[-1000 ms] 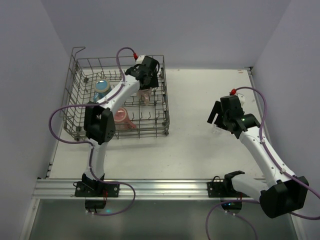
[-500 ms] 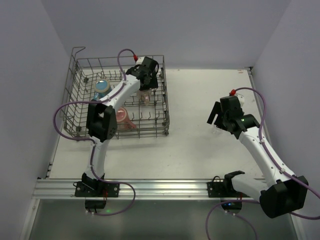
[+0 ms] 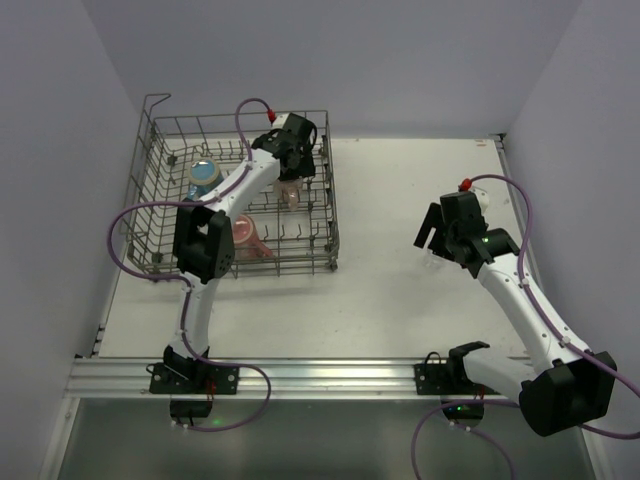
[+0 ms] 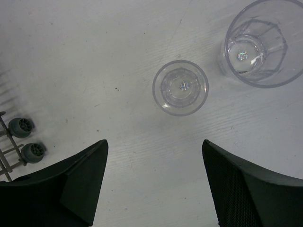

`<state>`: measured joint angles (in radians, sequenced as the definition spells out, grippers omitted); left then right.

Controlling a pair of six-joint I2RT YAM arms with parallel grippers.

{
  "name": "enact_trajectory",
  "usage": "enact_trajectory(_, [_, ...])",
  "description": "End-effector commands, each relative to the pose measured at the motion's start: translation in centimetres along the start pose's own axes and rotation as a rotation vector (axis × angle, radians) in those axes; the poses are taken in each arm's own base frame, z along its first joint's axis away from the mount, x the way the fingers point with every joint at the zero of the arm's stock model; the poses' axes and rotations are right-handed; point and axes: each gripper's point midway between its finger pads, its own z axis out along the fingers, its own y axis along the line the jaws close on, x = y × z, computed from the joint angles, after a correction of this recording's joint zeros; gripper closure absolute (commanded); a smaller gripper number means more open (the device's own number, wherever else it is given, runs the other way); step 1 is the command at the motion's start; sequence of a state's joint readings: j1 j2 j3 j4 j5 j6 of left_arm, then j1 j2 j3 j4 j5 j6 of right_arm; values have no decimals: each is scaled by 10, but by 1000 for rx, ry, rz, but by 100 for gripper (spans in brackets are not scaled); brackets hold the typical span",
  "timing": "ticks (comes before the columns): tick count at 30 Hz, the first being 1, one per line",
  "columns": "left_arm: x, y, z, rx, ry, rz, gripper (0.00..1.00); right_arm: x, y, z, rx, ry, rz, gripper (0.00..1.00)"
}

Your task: Unload the cups from the dish rack

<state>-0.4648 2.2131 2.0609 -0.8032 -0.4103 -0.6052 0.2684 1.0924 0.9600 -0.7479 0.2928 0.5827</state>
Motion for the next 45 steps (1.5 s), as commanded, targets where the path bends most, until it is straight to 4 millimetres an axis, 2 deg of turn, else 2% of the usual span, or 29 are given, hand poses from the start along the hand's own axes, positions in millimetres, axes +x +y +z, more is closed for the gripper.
enact_trajectory(1, [-17,-2,-3,24,-28,-6,32,-5,4,-4,-25,-26,-1,18])
enact_trajectory(3, [-17,-2,-3,27,-29,-5,43,-5,5,-4,-29,-24,-1,18])
enact_trajectory(4, [-18,-3,-4,31,-31,-5,56,-5,5,-4,-31,-21,0,18])
enact_trajectory(6, [-19,-4,-7,38,-33,-4,72,-6,5,-6,-32,-26,-2,18])
enact_trajectory(7, [-20,-4,-8,42,-34,-4,93,-7,5,-7,-30,-26,-2,18])
enact_trajectory(8, [-22,-4,-10,43,-39,-5,100,-9,6,-7,-33,-30,-2,18])
enact_trajectory(14, [-30,1,-22,38,-58,3,100,-13,8,-12,-40,-36,0,18])
enact_trajectory(19, [-45,4,-46,61,-103,-13,100,-14,9,-12,-45,-35,5,18])
enact_trajectory(26, [-79,7,-103,131,-206,-38,100,-15,10,-15,-50,-33,9,18])
enact_trajectory(34, [-97,8,-158,228,-267,-49,100,-14,14,-20,-75,-28,19,18])
enact_trajectory(35, [-102,9,-173,255,-291,-58,100,-14,15,-20,-82,-24,21,18])
enact_trajectory(36, [-95,10,-174,271,-281,-50,100,-15,19,-23,-105,-31,25,17])
enact_trajectory(37, [-98,0,-184,342,-299,-52,100,-12,27,-25,-156,-12,24,16])
enact_trajectory(38, [-104,3,-206,390,-341,-57,100,-10,33,-28,-197,-3,23,16])
enact_trajectory(39, [-102,2,-213,425,-352,-55,100,-12,43,-33,-256,-6,30,13])
enact_trajectory(40, [-97,-1,-211,455,-360,-51,100,-10,51,-37,-304,4,37,10])
enact_trajectory(42, [-94,-6,-252,618,-424,-31,100,-1,87,-57,-518,84,59,7])
enact_trajectory(45, [-87,-5,-273,713,-480,-33,100,-1,114,-73,-684,120,86,7])
